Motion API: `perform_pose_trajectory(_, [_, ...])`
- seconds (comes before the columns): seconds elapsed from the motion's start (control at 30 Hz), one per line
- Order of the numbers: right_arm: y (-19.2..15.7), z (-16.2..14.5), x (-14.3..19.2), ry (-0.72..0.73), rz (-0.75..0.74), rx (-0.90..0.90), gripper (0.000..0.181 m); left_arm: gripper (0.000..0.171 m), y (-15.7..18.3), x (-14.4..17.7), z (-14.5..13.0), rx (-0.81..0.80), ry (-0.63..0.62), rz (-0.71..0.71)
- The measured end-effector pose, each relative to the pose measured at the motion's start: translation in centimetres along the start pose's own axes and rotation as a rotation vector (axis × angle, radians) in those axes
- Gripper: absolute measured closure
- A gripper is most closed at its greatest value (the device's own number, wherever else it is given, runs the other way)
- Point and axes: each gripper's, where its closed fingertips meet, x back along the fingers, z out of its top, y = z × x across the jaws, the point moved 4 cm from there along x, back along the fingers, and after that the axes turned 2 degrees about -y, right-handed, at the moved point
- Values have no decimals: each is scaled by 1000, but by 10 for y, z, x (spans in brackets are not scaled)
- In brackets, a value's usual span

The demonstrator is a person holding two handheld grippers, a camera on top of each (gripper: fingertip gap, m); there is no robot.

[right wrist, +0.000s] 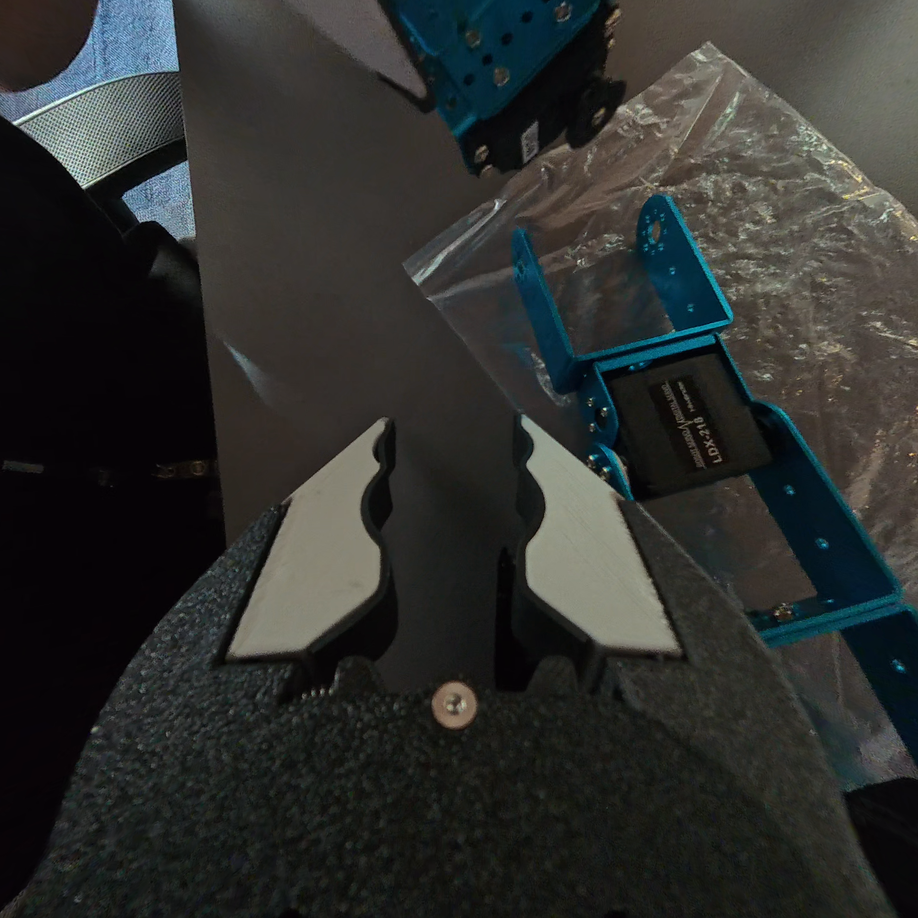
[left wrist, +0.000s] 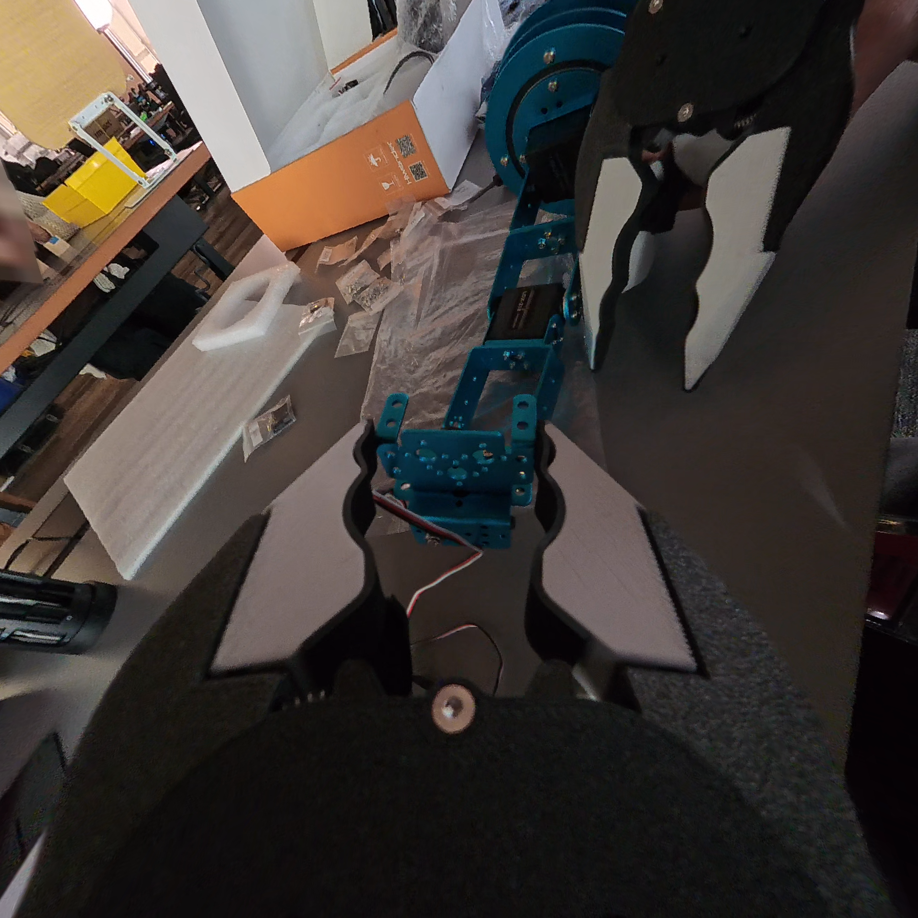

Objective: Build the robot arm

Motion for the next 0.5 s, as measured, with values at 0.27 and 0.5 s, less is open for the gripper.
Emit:
perform_pose_trajectory(0.27, [-5, -1, 0, 2, -29, -19, 134, 108, -5, -3, 1, -3, 20, -16])
perform_pose_trajectory(0.5, [-6, 36, 6, 231, 12, -155, 135, 109, 1, 9, 19, 28, 153, -115])
